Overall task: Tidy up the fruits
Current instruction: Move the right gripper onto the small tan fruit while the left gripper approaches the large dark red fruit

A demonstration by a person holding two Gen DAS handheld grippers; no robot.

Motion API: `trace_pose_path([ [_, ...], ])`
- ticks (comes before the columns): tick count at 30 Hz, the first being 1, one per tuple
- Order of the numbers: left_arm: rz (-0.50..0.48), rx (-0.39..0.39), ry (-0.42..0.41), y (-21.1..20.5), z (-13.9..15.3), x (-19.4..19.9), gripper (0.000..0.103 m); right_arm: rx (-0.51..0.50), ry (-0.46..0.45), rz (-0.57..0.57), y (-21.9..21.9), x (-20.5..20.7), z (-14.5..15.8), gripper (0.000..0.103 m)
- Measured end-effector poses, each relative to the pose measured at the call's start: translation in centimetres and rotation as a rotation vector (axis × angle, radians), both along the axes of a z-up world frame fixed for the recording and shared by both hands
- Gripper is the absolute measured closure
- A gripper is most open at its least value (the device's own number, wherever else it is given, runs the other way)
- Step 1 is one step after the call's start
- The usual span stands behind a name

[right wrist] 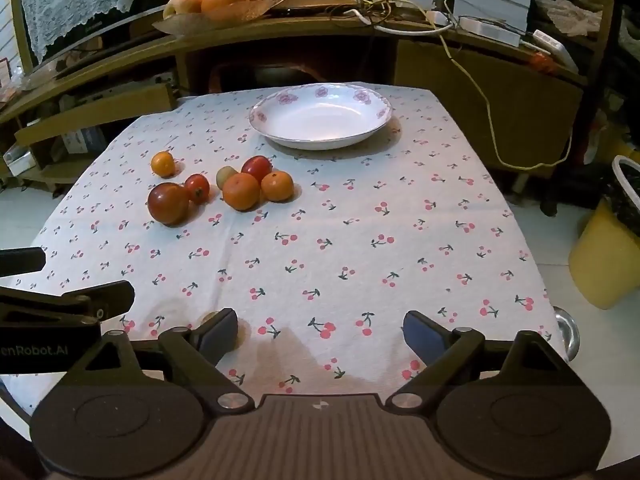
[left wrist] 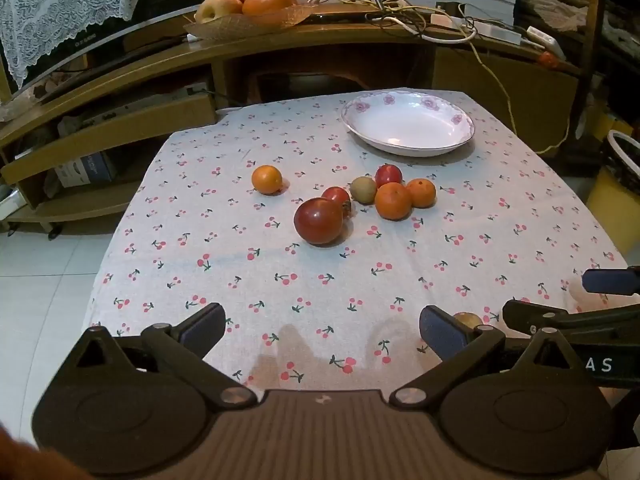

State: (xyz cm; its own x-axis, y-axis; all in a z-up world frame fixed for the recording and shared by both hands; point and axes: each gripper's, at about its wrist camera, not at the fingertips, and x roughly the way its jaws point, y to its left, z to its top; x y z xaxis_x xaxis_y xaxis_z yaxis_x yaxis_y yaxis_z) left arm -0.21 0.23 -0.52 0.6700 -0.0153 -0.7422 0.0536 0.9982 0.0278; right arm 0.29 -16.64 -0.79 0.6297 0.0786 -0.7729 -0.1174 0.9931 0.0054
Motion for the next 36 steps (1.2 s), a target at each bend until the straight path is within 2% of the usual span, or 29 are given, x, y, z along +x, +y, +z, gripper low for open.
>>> trace_pose_path([
  [17, 0.015, -0.003, -0.006, 1.3, -0.1, -0.2, 0.000, 0.020, 0.034, 0.081, 1.4, -0.1, -0.6, 0.024],
  [23, 0.019, -0.003, -0.008, 1.8, -0.3, -0.4, 0.000, 0.042, 0.069, 0.151, 2.5, -0.1, -0.9, 0.028],
  [26, 0.018, 0.007, -0.013, 1.7, -0.3, -0.5, 0.000, 0.028, 0.060, 0.204, 3.6, -0.2, -1.1, 0.035],
  [28, 0.020, 0.005, -0.012, 1.8, -0.4, -0.4, 0.000, 0.037, 0.068, 0.227, 4.1, -0.1, -1.3, 0.046],
  [32, 0.023, -0.001, -0.005, 2.0, -0.6, -0.2, 0.000, 0.037, 0.097, 0.232, 4.3, 0.4, -1.9, 0.058],
  [36, 0.011, 0.001, 0.002, 1.6, -0.9, 0.0, 0.000, 0.040, 0.086, 0.224, 3.9, 0.6, -2.0, 0.070],
])
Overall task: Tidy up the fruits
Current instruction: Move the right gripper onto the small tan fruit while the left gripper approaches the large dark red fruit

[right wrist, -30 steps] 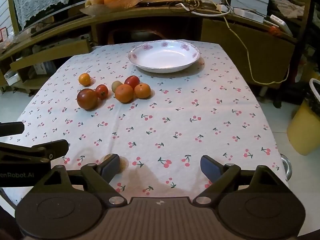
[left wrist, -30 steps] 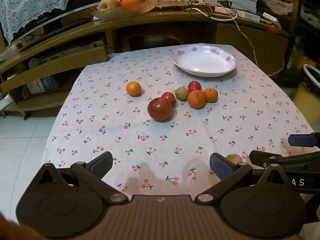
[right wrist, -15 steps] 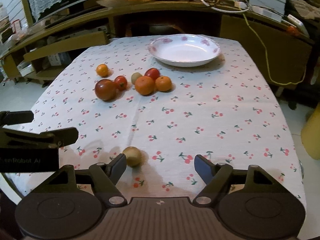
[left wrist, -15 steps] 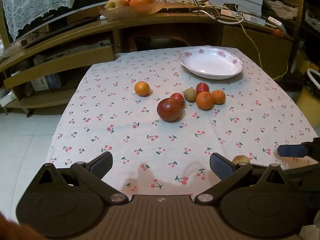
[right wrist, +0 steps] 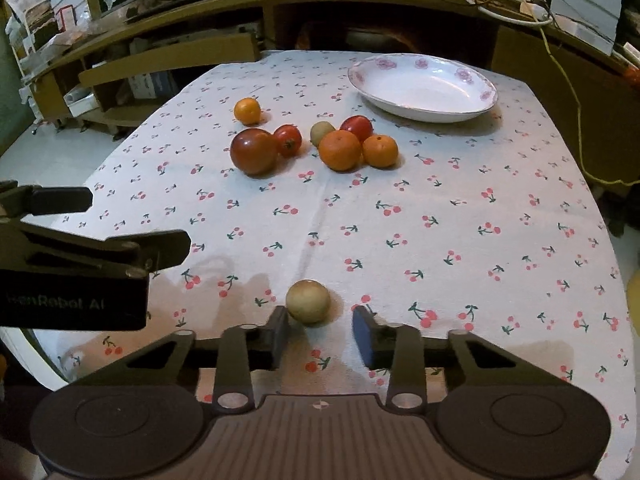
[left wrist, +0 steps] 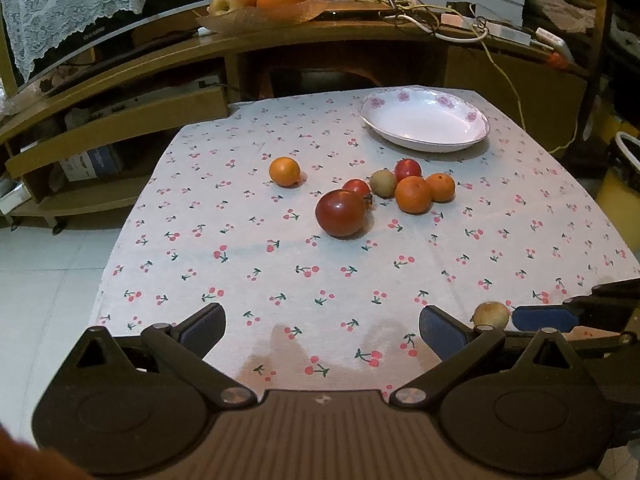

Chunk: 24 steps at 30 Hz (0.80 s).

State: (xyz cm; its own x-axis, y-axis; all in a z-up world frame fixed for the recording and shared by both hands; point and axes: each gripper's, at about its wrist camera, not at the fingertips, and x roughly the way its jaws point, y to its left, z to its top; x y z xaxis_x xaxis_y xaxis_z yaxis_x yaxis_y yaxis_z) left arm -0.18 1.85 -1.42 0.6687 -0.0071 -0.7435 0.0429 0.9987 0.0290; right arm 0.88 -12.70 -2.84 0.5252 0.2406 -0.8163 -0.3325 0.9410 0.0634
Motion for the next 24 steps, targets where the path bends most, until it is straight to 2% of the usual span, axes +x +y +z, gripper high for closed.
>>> trace_pose_path([
  [4, -0.012, 0.010, 0.005, -0.4, -0.2, 0.1, 0.000, 0.018, 0.007, -0.013, -0.6, 0.1, 0.0, 0.087],
  [7, -0.016, 0.002, 0.004, -0.3, -0.4, 0.3, 0.000, 0.021, 0.008, -0.023, -0.9, 0.4, 0.1, 0.094],
  [15, -0.027, 0.028, -0.001, -0.4, -0.2, 2.0, 0.004, 0.051, -0.004, -0.044, -2.1, 0.9, 0.9, 0.097],
  [24, -0.052, 0.065, -0.011, -0.7, -0.4, 6.4, 0.007, 0.068, 0.012, -0.067, -3.1, 3.4, 1.5, 0.097],
])
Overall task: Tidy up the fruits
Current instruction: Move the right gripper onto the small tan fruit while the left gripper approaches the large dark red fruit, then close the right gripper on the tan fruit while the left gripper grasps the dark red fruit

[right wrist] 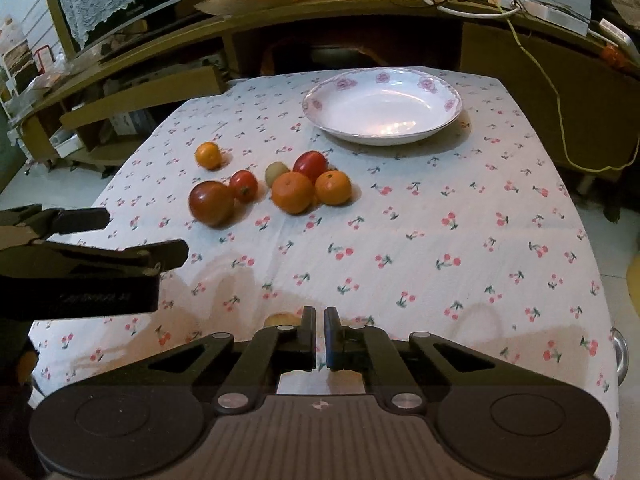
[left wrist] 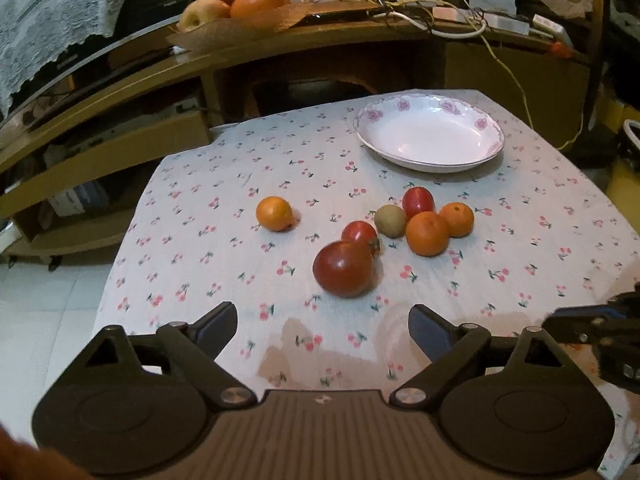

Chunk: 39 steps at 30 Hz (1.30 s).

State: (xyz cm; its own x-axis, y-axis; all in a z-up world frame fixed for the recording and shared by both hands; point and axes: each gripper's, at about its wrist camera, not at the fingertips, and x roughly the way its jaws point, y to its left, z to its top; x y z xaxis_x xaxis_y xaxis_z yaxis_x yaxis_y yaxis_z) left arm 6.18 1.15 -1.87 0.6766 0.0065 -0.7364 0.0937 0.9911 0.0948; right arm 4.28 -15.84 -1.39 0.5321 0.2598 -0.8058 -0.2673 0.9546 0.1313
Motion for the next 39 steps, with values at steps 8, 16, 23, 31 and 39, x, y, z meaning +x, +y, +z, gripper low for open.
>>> trace_pose_path([
  [8, -0.026, -0.016, 0.016, 0.4, -0.9, 2.3, 0.009, 0.029, 0.003, 0.079, 0.5, 0.2, 0.0, 0.083],
  [16, -0.066, -0.011, 0.026, 0.6, -0.9, 3.4, 0.009, 0.085, 0.022, 0.095, 0.2, 0.6, 1.0, 0.072],
  [23, -0.092, 0.019, 0.020, 0.3, -1.5, 3.8, 0.009, 0.018, 0.006, 0.168, 1.8, 0.0, 0.1, 0.066],
  [31, -0.097, 0.026, 0.046, 0.3, -3.0, 5.1, 0.009, 0.017, 0.056, 0.134, 0.9, 0.7, -1.0, 0.069],
  [39, -0.103, -0.060, 0.072, 0.3, -3.1, 5.7, 0.036, 0.026, 0.076, 0.134, 0.9, 0.8, -1.2, 0.077],
])
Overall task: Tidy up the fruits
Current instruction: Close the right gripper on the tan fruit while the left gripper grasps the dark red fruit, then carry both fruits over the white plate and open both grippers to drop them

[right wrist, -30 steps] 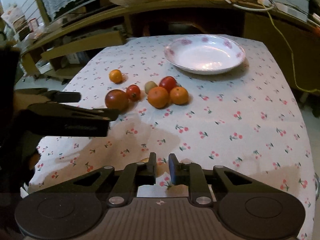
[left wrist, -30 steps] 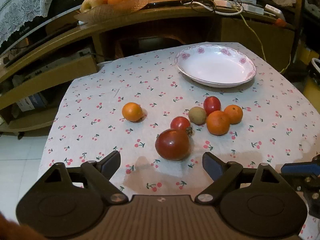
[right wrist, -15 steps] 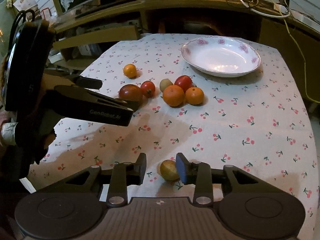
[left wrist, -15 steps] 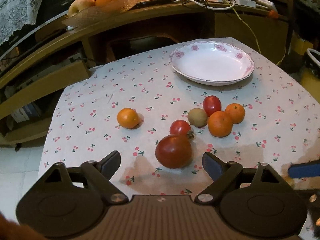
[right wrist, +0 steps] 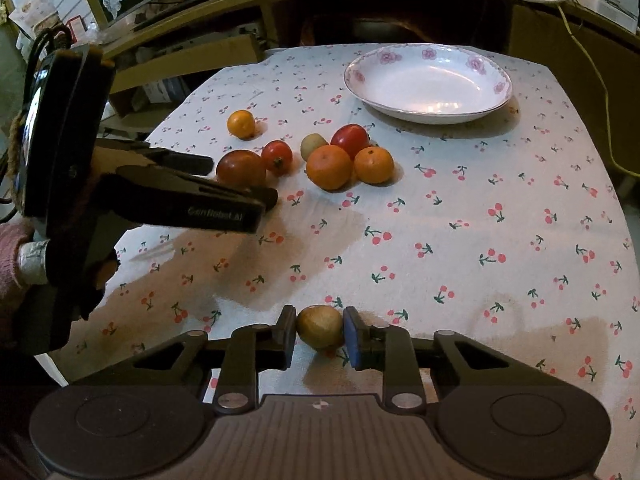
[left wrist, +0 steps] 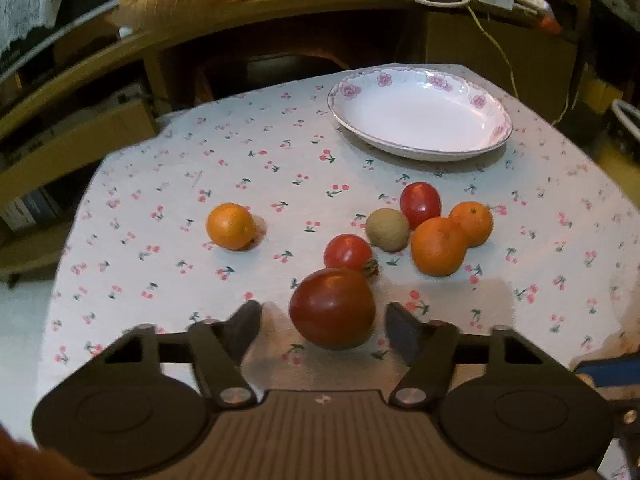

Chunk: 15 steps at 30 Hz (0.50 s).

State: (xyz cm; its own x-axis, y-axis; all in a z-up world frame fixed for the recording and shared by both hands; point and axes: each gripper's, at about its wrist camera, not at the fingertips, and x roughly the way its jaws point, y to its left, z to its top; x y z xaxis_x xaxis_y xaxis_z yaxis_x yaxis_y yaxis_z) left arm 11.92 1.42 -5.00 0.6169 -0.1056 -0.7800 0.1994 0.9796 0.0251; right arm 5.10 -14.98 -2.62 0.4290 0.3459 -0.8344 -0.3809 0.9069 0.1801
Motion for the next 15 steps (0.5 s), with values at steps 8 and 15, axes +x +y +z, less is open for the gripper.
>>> trace_pose_path([
  [8, -0.015, -0.006, 0.022, -0.3, 0.5, -0.3, 0.056, 0.015, -0.015, -0.040, -0.8, 0.1, 0.6, 0.077],
  [15, -0.017, -0.028, 0.025, -0.4, 1.5, -0.3, 0.057, 0.034, -0.042, -0.069, -1.4, 1.0, 1.6, 0.077],
])
